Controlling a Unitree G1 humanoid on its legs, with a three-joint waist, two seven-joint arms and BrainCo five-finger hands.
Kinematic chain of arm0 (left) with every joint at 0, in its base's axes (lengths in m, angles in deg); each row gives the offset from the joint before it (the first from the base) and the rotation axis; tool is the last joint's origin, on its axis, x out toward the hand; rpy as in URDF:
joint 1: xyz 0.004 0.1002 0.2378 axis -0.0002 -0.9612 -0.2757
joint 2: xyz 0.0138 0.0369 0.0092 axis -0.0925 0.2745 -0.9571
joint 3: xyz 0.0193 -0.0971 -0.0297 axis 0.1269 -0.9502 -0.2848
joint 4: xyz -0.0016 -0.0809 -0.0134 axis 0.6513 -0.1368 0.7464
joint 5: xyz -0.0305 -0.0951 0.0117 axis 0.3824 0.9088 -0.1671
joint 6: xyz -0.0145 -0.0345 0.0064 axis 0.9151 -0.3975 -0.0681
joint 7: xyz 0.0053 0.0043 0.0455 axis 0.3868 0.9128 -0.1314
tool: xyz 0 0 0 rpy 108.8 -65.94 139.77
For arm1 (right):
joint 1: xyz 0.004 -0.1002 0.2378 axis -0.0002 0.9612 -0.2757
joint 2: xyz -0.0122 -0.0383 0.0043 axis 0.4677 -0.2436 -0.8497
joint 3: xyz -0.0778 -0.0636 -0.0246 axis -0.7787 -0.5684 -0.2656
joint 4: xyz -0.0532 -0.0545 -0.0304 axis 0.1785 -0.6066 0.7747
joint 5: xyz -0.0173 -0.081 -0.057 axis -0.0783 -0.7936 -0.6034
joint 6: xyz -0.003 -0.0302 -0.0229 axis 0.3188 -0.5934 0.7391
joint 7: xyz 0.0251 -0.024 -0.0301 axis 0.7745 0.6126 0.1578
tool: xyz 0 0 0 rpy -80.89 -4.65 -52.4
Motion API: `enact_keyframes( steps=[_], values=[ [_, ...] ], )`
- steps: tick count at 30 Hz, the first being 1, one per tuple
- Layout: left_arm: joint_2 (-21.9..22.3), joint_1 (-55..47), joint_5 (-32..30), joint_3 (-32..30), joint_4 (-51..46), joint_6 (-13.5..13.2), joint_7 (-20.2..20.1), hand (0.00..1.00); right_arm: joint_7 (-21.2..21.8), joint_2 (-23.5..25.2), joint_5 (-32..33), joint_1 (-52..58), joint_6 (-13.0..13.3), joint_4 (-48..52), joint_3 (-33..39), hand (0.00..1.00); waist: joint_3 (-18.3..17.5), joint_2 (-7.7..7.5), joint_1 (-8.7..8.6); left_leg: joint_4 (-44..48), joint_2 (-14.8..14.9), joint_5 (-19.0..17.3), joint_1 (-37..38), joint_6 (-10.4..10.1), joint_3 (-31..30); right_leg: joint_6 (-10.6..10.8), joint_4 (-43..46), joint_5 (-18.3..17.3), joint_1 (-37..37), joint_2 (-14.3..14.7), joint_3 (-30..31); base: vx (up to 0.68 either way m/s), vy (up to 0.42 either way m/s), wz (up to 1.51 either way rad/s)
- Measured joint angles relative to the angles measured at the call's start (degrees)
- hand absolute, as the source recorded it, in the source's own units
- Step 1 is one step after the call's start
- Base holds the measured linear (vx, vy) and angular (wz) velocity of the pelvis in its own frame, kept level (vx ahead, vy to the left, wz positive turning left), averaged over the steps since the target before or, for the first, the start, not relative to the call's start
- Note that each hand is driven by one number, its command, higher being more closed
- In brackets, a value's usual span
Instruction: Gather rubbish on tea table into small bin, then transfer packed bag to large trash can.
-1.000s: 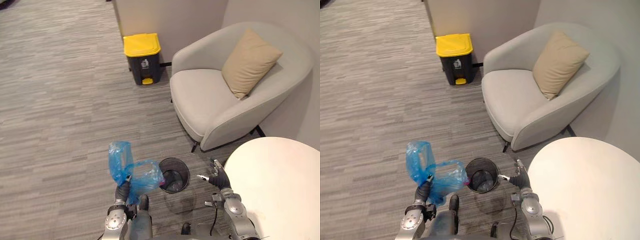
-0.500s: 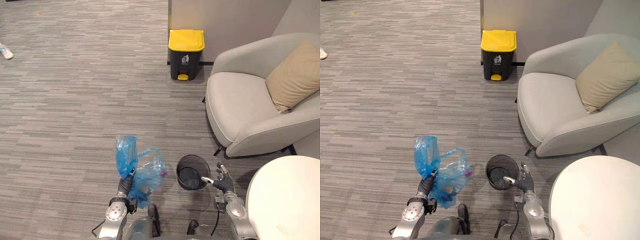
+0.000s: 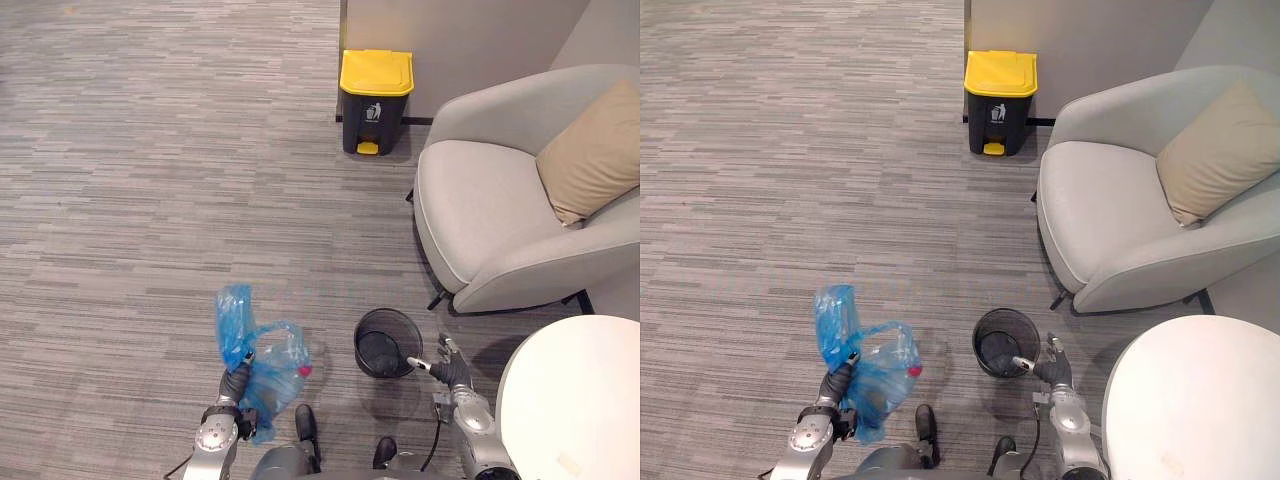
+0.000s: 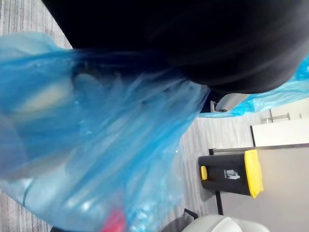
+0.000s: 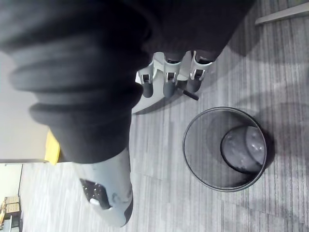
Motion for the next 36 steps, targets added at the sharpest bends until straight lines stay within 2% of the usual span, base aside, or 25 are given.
enact_keyframes(
  steps=[4, 6, 7, 9, 10, 12, 14, 15, 16, 17, 19, 20, 21, 22, 23, 24, 26, 27, 28, 29, 30, 31, 32, 33, 36],
  values=[
    [0.05, -1.11, 0.01, -0.63, -1.03, 0.31, -0.64, 1.0, 0.02, 0.13, -0.04, -0.32, -0.04, 0.01, 0.42, 0.0, 1.35, -2.48, 0.02, 8.73, -1.95, -7.43, -2.36, 0.93, -0.89, 2.07, 9.13, -5.94, -1.07, -4.81, -0.83, 0.1, 0.05, 0.29],
    [1.0, -1.96, -0.03, -0.59, -3.06, 0.58, -1.1, 1.0, 0.02, -0.07, -0.02, 0.79, -0.14, 0.51, 0.47, 0.0, 2.0, -2.21, -0.17, 13.7, -2.6, -11.21, -3.22, 1.99, -2.99, 1.16, 20.23, -5.75, -3.66, -6.57, 3.37, 0.16, 0.092, 0.65],
    [1.08, -2.28, -0.03, -0.66, -5.89, 0.59, -1.09, 1.0, 0.02, 0.2, -0.02, 2.34, -0.15, 1.44, 0.4, 0.0, 2.35, -2.43, -0.08, 16.47, -2.51, -13.26, -2.56, 2.6, -4.72, -2.36, 30.02, -3.38, -7.15, -6.18, 8.31, 0.27, 0.099, 0.73],
    [1.21, -1.9, -0.03, -1.04, -7.67, 0.54, -0.99, 1.0, 0.26, 1.26, 0.0, 4.34, -0.13, 3.14, 0.31, 0.0, 3.17, -1.62, -0.08, 19.1, -1.93, -15.0, -2.33, 3.36, -8.61, -1.57, 35.82, -7.82, -11.01, -2.05, 13.75, 0.31, 0.015, 0.89],
    [1.1, -0.43, -0.01, -1.05, -7.84, 0.55, -0.94, 1.0, 0.4, 1.88, 0.02, 5.72, -0.09, 4.47, 0.35, 0.0, 3.12, -2.11, -0.35, 19.68, -2.1, -15.77, -2.15, 3.49, -11.66, -2.22, 35.28, -10.56, -13.38, 2.45, 16.89, 0.26, -0.045, 1.04],
    [1.15, 1.29, -0.01, -1.06, -7.83, 0.57, -0.88, 1.0, 0.37, 1.85, 0.48, 6.58, 0.02, 5.37, 0.54, 0.0, 3.16, -2.29, -1.99, 20.13, -3.33, -16.86, -1.36, 3.41, -16.28, -2.05, 31.28, -11.0, -16.52, 6.22, 19.57, 0.27, -0.058, 1.33],
    [1.85, 2.24, -0.04, -0.14, -7.85, 0.56, -0.9, 1.0, 0.25, 1.81, 0.72, 7.0, -0.01, 5.37, 1.37, 0.0, 2.98, -2.56, -2.25, 20.22, -5.38, -17.8, 0.08, 2.72, -19.36, -1.83, 27.99, -10.72, -18.46, 7.14, 21.87, 0.33, -0.086, 1.27],
    [2.09, 2.79, -0.15, 0.42, -8.01, 0.53, -0.89, 1.0, 0.02, 1.76, 0.86, 7.35, 0.0, 5.46, 1.95, 0.0, 2.49, -3.18, -3.02, 22.26, -7.02, -19.62, 0.14, 2.13, -22.11, -1.83, 23.18, -9.39, -18.23, 6.19, 21.51, 0.36, -0.12, 1.3],
    [2.07, 3.17, -0.27, 0.57, -8.01, 0.52, -0.91, 1.0, -0.05, 1.66, 1.09, 7.75, 0.0, 5.65, 2.13, 0.0, 2.53, -3.16, -3.14, 23.72, -7.6, -21.07, -0.07, 1.78, -22.98, -3.19, 22.06, -5.58, -17.51, 5.51, 20.83, 0.43, -0.154, 1.26],
    [3.62, 3.87, -0.6, 0.71, -7.58, 0.55, -0.9, 1.0, -0.07, 0.5, 1.31, 8.39, -0.13, 5.79, 2.59, 0.0, 2.54, -0.72, -2.97, 26.22, -5.89, -23.54, 0.02, 0.23, -22.84, -4.89, 21.96, -6.18, -15.59, 5.69, 17.43, 0.35, -0.115, 0.8],
    [4.36, 4.42, -1.14, 0.71, -7.61, 0.49, -1.0, 1.0, -0.06, 0.32, 2.26, 8.29, -0.13, 6.95, 2.86, 0.0, 1.75, 0.71, -3.12, 26.22, -3.07, -23.16, 0.67, -1.85, -18.77, -5.39, 20.73, -6.81, -13.5, 5.91, 14.39, 0.4, -0.098, 0.79],
    [4.48, 4.66, -1.43, 0.75, -7.58, 0.49, -1.05, 1.0, -0.04, 0.6, 2.38, 8.48, -0.11, 7.96, 2.88, 0.0, 1.74, 0.6, -3.31, 26.04, -2.21, -22.2, 1.6, -3.4, -17.61, -5.43, 19.48, -6.79, -11.27, 5.99, 13.19, 0.41, -0.123, 0.88],
    [4.76, 4.49, -1.58, 1.33, -7.61, 0.5, -1.19, 1.0, -0.01, 0.82, 2.76, 9.29, -0.07, 9.62, 2.87, 0.0, 1.71, 0.43, -3.35, 28.71, -0.89, -21.19, 2.84, -5.0, -15.24, -5.6, 17.08, -6.69, -7.0, 6.55, 12.05, 0.31, -0.119, 0.63],
    [4.98, 4.36, -1.67, 1.44, -7.72, 0.5, -1.22, 1.0, -0.01, 0.79, 2.82, 9.6, 0.05, 10.02, 2.87, 0.0, 1.72, 0.4, -3.35, 31.68, -0.24, -20.92, 2.58, -5.43, -14.0, -5.78, 15.96, -6.58, -5.09, 6.98, 12.01, 0.41, -0.132, 0.48],
    [5.26, 3.88, -1.9, 1.46, -8.37, 0.49, -1.24, 1.0, -0.02, 0.78, 2.87, 9.63, 0.07, 10.13, 2.83, 0.0, 1.71, 0.29, -3.32, 40.56, 1.56, -19.73, 0.36, -6.72, -11.22, -6.04, 13.03, -6.42, -1.6, 7.97, 12.26, 0.42, -0.076, 0.05],
    [5.27, 3.4, -2.07, 1.09, -9.17, 0.42, -1.22, 1.0, -0.01, 1.28, 3.41, 8.99, 0.11, 10.32, 1.83, 0.0, 1.6, 0.0, -2.3, 51.08, 5.54, -21.45, -4.57, -4.8, -6.47, -6.56, 9.58, -6.42, 2.83, 9.31, 13.98, 0.34, -0.046, -0.15],
    [5.27, 3.28, -2.08, 0.58, -9.18, 0.55, -1.23, 1.0, 0.05, 1.42, 4.12, 7.51, 0.13, 10.31, 1.77, 0.0, 1.7, -0.78, -1.23, 53.29, 8.06, -23.57, -8.59, -1.92, -2.76, -7.16, 7.23, -6.78, 4.99, 9.35, 17.68, 0.29, 0.05, -0.56],
    [5.24, 3.13, -2.1, 0.61, -9.19, 0.55, -1.3, 1.0, 0.05, 1.83, 4.64, 6.98, 0.14, 10.31, 1.8, 0.0, 1.84, -1.08, -0.89, 52.11, 8.25, -23.88, -10.46, -1.4, -2.56, -7.16, 6.85, -6.78, 5.34, 9.0, 18.98, 0.34, 0.129, -0.68],
    [5.26, 3.0, -2.11, 0.71, -9.16, 0.59, -1.49, 1.0, -0.01, 2.23, 4.85, 6.66, 0.14, 10.3, 1.88, 0.0, 2.02, -1.39, -0.56, 48.93, 8.15, -23.99, -12.95, -1.19, -3.25, -7.07, 6.8, -6.83, 5.67, 8.41, 20.24, 0.27, 0.175, -0.63],
    [5.32, 2.83, -2.11, 1.0, -9.0, 0.61, -1.98, 1.0, -0.05, 2.24, 5.11, 7.03, 0.13, 10.16, 2.01, 0.0, 1.98, -1.33, -0.26, 40.29, 7.89, -22.29, -13.71, -2.87, -5.03, -6.11, 7.68, -7.31, 6.0, 8.05, 21.21, 0.28, 0.196, -0.67],
    [5.33, 2.51, -2.12, 1.46, -9.11, 0.59, -2.18, 1.0, -0.04, 2.2, 5.13, 7.58, 0.12, 10.2, 2.06, 0.0, 1.77, -0.82, -0.02, 33.73, 8.14, -17.78, -12.81, -4.21, -6.62, -4.75, 8.88, -8.08, 6.07, 8.42, 22.18, 0.33, 0.283, -0.78],
    [4.81, 2.18, -2.13, 2.59, -8.11, 0.58, -2.38, 1.0, -0.02, 3.37, 5.13, 8.2, -0.22, 8.63, 2.19, 0.0, 0.8, -1.69, -0.08, 31.06, 7.81, -12.22, -12.25, -4.13, -7.58, -2.58, 11.16, -11.68, 6.19, 7.87, 24.95, 0.28, 0.217, -0.57],
    [4.47, 2.16, -2.16, 2.68, -7.78, 0.92, -2.37, 1.0, 0.04, 3.91, 5.13, 8.69, -0.32, 8.55, 2.2, 0.0, 0.58, -2.01, -0.39, 30.73, 7.09, -12.58, -11.95, -4.14, -7.4, -2.25, 11.43, -12.02, 5.9, 7.0, 25.6, 0.35, 0.24, -0.53],
    [4.15, 1.91, -2.19, 2.71, -8.07, 0.92, -2.38, 1.0, 0.39, 4.52, 5.08, 9.33, -0.26, 8.64, 2.15, 0.0, -0.47, -3.61, -1.41, 30.91, 6.28, -14.34, -11.41, -2.99, -5.82, -2.07, 11.46, -11.91, 5.67, 5.95, 27.65, 0.23, 0.127, -0.29],
    [4.18, 1.88, -2.23, 2.88, -8.12, 0.93, -2.38, 1.0, 0.94, 4.48, 5.05, 8.72, -0.23, 8.61, 2.08, 0.0, -0.72, -3.99, -1.39, 31.14, 6.47, -16.31, -10.35, -2.09, -1.56, -1.12, 11.94, -11.22, 4.18, 4.86, 32.17, 0.17, 0.188, -0.66]
  ],
)
